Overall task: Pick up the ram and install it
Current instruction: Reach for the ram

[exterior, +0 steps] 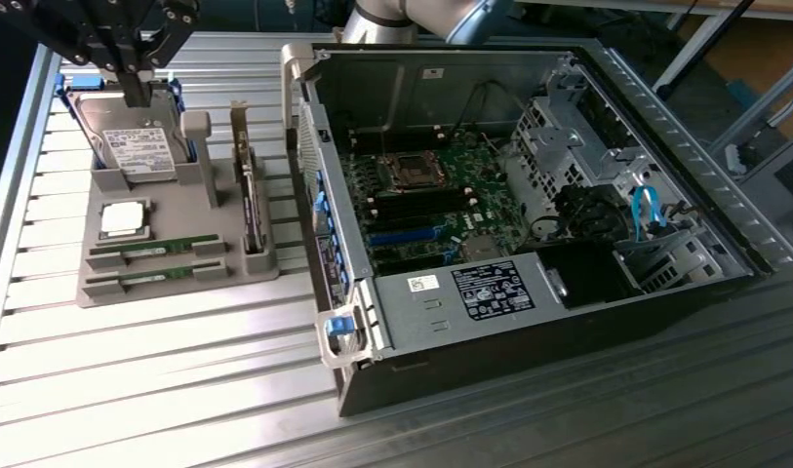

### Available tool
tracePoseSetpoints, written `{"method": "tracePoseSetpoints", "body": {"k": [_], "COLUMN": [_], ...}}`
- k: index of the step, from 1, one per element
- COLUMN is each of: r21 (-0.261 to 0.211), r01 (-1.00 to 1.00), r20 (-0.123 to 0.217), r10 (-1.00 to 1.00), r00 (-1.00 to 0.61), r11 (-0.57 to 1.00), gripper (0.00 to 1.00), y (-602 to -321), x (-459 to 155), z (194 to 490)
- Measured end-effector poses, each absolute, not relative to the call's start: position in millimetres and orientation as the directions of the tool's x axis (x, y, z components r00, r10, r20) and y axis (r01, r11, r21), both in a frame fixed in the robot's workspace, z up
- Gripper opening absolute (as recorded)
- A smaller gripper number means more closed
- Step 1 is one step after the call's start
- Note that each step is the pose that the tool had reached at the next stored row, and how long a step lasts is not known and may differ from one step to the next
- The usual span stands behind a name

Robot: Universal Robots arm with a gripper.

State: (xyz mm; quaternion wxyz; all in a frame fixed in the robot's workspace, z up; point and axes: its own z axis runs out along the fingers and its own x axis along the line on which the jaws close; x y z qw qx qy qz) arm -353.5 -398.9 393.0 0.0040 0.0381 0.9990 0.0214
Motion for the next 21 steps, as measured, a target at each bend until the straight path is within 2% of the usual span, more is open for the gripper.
{"method": "tracePoseSetpoints", "body": {"k": [7, 21], "r21": [0.043, 0.043], "r01": [0.076, 0.076], "r20": [-0.003, -0.003], "r10": [0.076, 0.076], "r00": [-0.997, -0.997], "r11": [0.996, 0.996], "gripper": [0.10, 0.10], "y": [-398.9, -410.2], "x": [-373.8, -373.8], "z": [393.0, 393.0]}}
